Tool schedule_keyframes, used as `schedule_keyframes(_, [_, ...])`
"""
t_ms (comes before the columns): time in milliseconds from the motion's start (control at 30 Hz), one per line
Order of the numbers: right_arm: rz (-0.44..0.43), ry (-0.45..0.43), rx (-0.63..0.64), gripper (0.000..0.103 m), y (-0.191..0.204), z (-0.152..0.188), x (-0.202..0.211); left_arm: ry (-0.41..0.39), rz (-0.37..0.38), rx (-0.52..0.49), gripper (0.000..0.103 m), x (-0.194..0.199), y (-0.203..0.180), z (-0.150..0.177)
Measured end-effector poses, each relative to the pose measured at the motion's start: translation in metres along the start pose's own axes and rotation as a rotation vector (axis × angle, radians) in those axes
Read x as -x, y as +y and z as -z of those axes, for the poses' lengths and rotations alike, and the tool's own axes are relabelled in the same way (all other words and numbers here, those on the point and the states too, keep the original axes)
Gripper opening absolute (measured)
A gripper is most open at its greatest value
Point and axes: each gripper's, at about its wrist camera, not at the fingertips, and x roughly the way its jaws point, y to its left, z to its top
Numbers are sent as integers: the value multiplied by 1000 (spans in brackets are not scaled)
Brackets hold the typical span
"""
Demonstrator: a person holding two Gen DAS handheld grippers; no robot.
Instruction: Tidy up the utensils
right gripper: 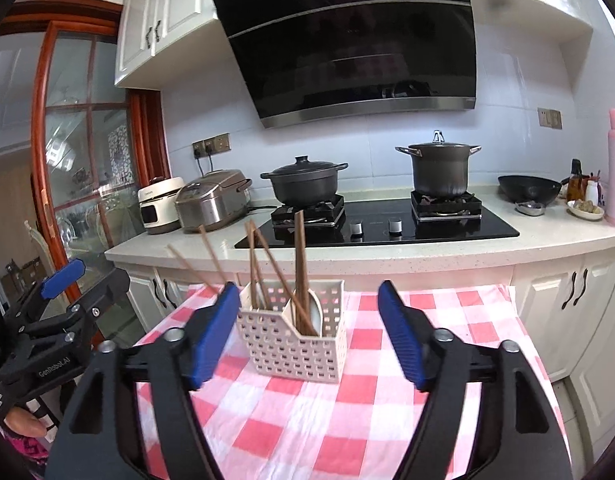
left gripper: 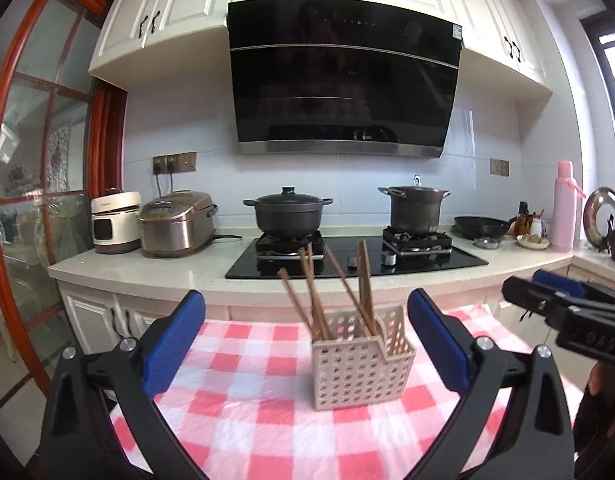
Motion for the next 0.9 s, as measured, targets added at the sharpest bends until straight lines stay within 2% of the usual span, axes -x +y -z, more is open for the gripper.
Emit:
schedule_keyframes(300, [26, -17, 40, 82, 30, 36, 29, 59, 20, -12, 98, 30, 13, 46])
schedule_keyframes(533, [36, 19, 42, 84, 34, 57, 34, 114, 54, 35, 98, 34, 24, 72])
schedule_keyframes(900, [59, 19, 41, 84, 33, 68, 37, 116, 78, 43, 98, 40, 26, 76])
